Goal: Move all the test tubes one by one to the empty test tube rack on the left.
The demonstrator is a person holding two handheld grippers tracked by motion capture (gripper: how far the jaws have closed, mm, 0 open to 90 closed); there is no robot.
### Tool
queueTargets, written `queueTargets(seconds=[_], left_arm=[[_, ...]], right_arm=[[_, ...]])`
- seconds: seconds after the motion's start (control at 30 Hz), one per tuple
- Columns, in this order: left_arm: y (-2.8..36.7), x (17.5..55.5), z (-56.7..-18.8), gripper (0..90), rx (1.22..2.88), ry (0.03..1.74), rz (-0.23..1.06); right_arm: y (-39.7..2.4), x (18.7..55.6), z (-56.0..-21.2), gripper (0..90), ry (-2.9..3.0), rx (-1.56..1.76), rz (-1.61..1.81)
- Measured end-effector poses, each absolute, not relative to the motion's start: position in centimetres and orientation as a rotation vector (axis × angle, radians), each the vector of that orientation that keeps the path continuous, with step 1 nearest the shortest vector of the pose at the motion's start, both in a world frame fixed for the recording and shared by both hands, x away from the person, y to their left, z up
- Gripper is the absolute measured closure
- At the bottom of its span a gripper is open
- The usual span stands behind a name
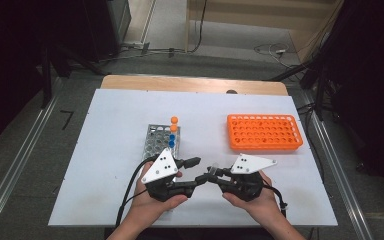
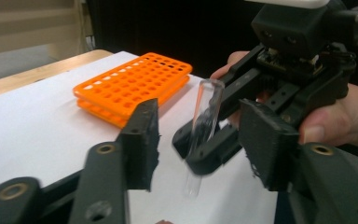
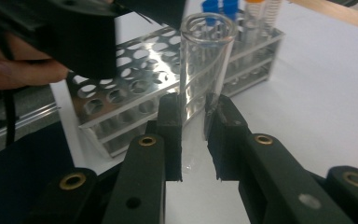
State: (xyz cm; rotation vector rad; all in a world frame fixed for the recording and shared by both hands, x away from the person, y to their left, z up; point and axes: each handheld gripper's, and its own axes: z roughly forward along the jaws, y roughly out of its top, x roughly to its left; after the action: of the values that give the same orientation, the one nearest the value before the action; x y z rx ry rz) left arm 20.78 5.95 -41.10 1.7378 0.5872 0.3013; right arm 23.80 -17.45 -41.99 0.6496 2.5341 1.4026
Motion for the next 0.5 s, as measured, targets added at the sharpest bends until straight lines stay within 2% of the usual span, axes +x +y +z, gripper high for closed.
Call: queueTargets(seconds=[0.37,0.5], left_arm=[[5.5,20.6,-41.5,73.6,1.773,0.535,0.281],[5.6,20.5,-41.5,75.5,1.773,0.536,0.302]], right_arm=[[-15.6,22.5,-41.9,73.8,2.587,0.583,1.419],[-15.6,22.6,-41.9,73.7,2.587,0.592,1.43]])
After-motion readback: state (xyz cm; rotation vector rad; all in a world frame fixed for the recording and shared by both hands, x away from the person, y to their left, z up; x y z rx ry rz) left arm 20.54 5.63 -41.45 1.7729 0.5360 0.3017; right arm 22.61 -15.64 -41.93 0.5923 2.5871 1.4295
